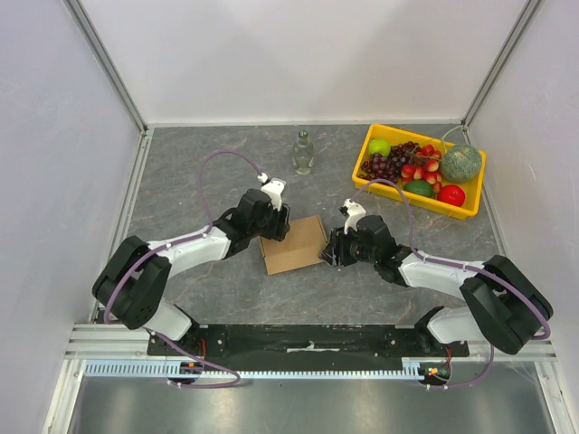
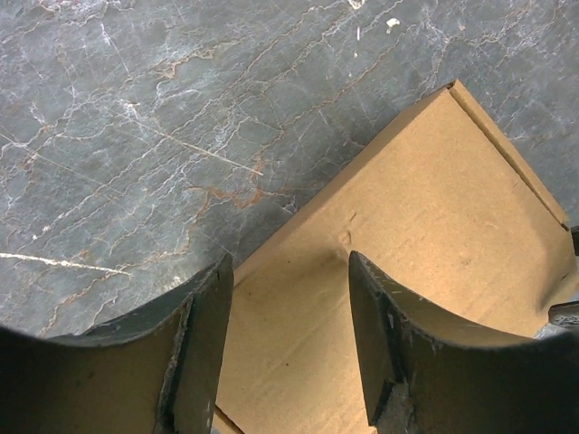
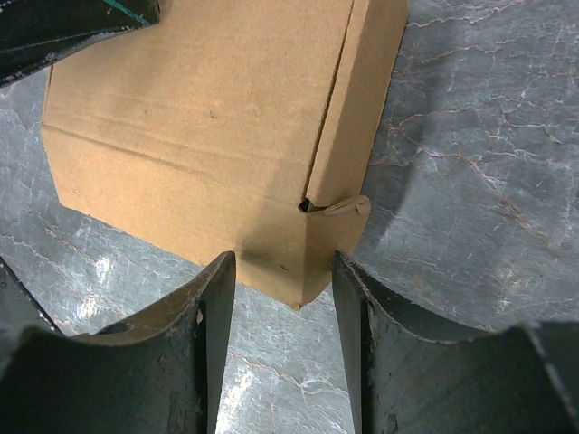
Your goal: Fold the paper box
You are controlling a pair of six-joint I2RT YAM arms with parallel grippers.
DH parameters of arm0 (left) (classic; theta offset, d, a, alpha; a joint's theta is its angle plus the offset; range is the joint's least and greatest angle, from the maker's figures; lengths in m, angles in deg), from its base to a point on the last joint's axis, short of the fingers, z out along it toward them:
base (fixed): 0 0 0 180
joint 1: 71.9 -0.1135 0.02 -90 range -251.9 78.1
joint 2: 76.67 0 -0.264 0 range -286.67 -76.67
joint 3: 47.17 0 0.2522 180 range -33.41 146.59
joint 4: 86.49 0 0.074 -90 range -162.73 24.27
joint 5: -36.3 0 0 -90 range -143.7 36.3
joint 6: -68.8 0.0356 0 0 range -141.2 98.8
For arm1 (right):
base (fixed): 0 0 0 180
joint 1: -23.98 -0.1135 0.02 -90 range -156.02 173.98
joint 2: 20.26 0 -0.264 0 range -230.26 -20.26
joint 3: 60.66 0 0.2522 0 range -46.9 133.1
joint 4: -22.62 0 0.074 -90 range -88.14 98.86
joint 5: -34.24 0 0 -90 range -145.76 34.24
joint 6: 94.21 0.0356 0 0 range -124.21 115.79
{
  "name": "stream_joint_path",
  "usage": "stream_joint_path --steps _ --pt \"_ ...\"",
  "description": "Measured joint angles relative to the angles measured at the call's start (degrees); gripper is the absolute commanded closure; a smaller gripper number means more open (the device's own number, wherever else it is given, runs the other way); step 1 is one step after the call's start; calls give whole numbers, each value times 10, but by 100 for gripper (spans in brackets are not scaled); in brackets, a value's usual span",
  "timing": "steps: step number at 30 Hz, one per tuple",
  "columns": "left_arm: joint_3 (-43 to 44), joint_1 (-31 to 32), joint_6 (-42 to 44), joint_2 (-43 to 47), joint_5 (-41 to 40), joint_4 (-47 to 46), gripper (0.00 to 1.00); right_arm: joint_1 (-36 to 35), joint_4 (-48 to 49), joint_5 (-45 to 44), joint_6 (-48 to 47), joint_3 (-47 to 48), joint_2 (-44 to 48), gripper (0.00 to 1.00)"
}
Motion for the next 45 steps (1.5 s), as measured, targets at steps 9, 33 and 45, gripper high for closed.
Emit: stream_joint_path --steps 9,33,45 --pt "-5 0 9 -12 1 -24 42 0 0 0 0 0 0 45" --pt "-5 0 15 -26 2 -52 44 0 7 7 0 -6 0 50" --pt "-5 0 16 -27 3 -54 44 0 21 19 6 -8 -10 58"
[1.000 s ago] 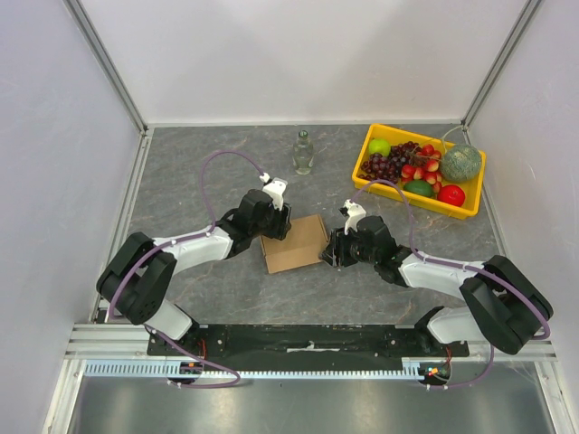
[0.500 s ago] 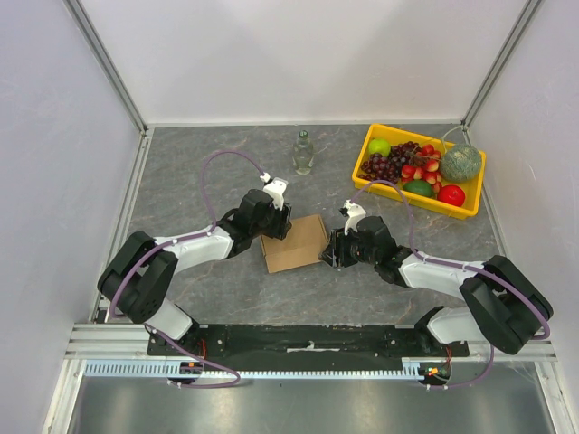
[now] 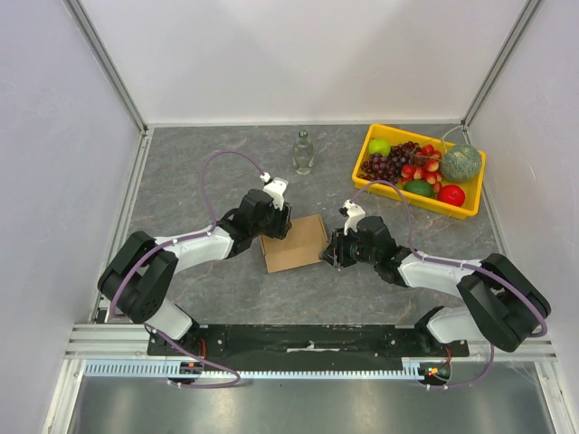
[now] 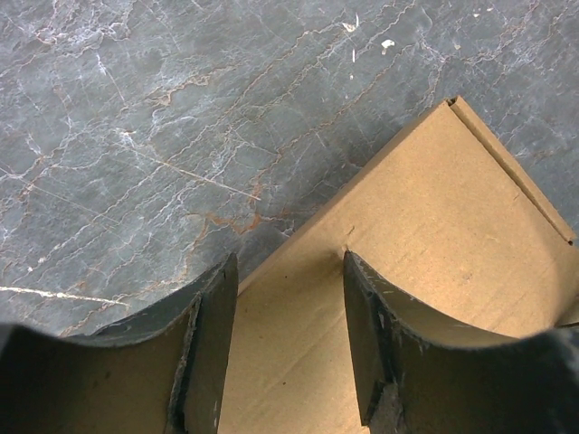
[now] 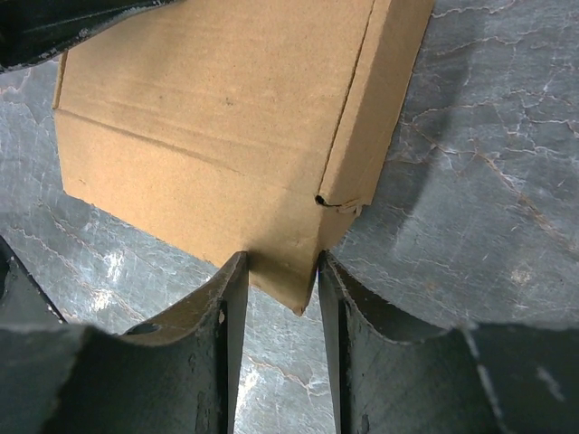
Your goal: Fold the paper box
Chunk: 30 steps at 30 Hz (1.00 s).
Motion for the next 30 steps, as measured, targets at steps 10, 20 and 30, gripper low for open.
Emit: stream_joint_path --steps 10,20,30 --pt "0 0 1 -2 5 -2 44 1 6 -2 0 0 -8 58" --pt "0 -2 3 -4 13 -7 44 1 43 -5 1 -10 -28 62" --pt "1 -3 4 -7 14 -10 44 1 61 -9 1 -10 -47 62"
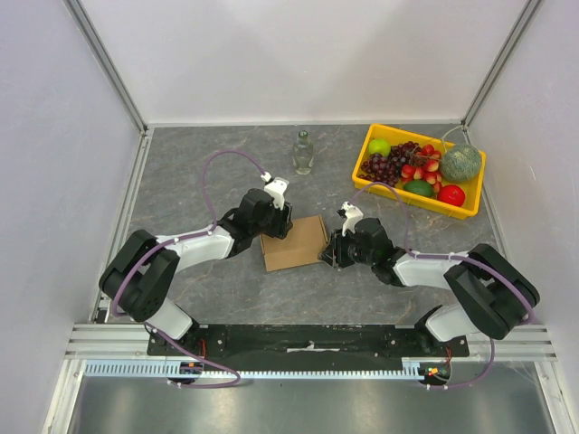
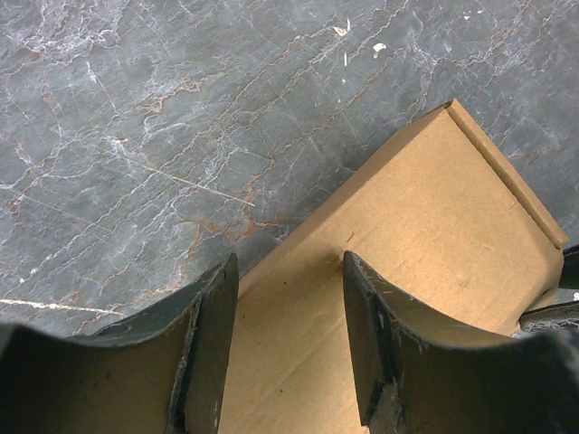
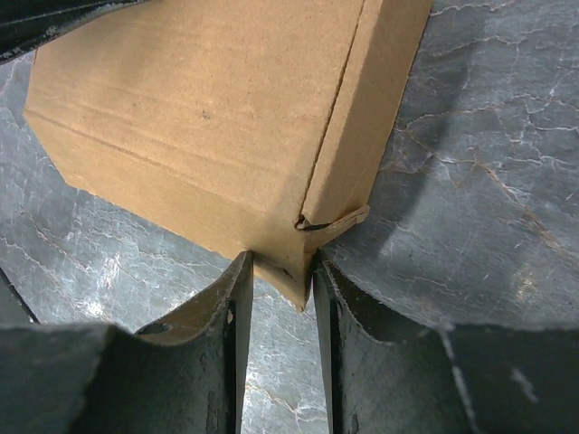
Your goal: Fold the paper box
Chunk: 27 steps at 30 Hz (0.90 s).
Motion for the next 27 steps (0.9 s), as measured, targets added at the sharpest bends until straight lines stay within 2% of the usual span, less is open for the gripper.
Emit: stream_joint_path --steps 18,27 --pt "4 0 0 -4 4 0 45 0 -5 -44 -3 1 -10 55" --pt "6 0 0 -8 10 -1 45 -1 -4 -71 0 2 -10 57"
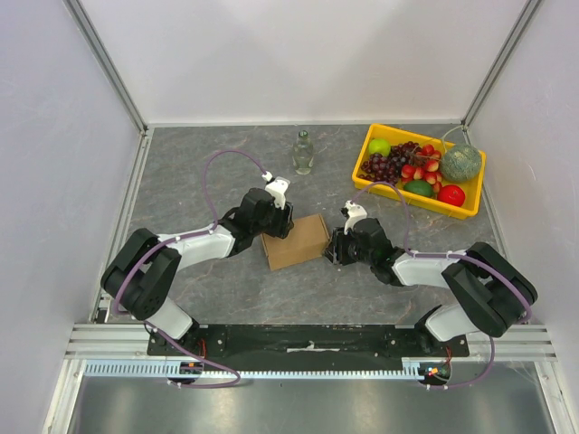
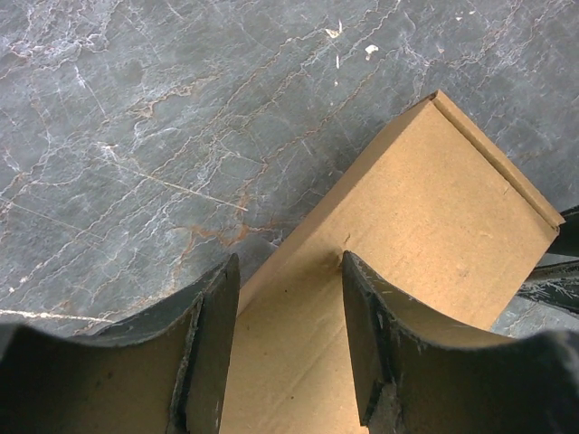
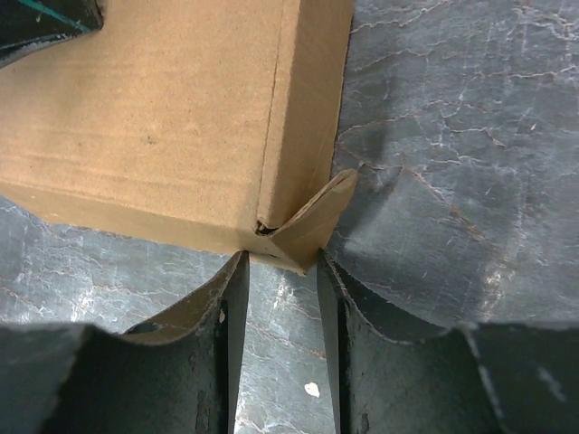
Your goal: Fold the paper box
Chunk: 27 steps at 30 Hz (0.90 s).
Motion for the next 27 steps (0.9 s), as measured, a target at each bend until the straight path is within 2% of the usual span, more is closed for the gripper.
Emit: stream_joint_path --steps 19,27 --pt "-1 -2 -1 6 20 11 45 0 45 -52 39 18 -43 58" --pt "-20 -2 -12 34 30 32 45 0 23 -63 39 36 -46 46"
